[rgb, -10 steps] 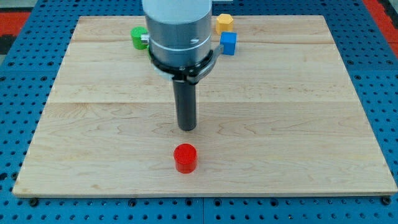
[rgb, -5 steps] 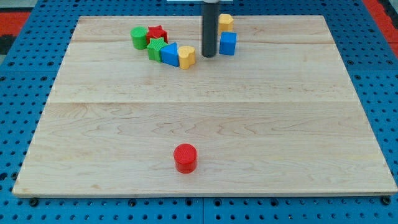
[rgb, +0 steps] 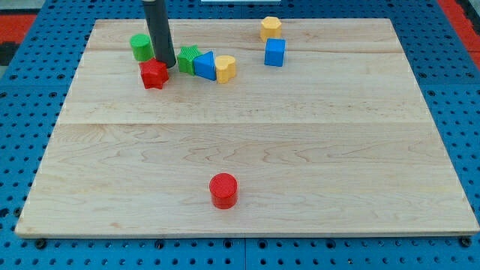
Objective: Push the red star towards the center
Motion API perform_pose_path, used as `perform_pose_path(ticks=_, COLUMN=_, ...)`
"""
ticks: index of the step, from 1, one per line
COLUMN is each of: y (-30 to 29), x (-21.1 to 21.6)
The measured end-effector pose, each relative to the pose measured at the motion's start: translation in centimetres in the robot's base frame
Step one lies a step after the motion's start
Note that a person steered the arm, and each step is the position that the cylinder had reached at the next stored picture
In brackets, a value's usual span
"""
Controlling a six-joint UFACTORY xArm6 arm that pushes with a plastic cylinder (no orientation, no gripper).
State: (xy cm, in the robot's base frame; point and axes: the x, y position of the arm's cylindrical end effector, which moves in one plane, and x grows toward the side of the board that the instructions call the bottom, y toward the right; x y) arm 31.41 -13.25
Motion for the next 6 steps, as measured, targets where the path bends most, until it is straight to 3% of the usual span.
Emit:
perform_pose_path(ticks=1, y=-0.9, x=-1.0)
perform_pose_path(ticks=3, y=-3.6, x=5.2)
perform_pose_path(ticks=4, y=-4.8, x=5.2)
perform_pose_path(ticks=5, y=-4.0, x=9.1)
perform_pose_path(ticks=6, y=1.4, x=12.7)
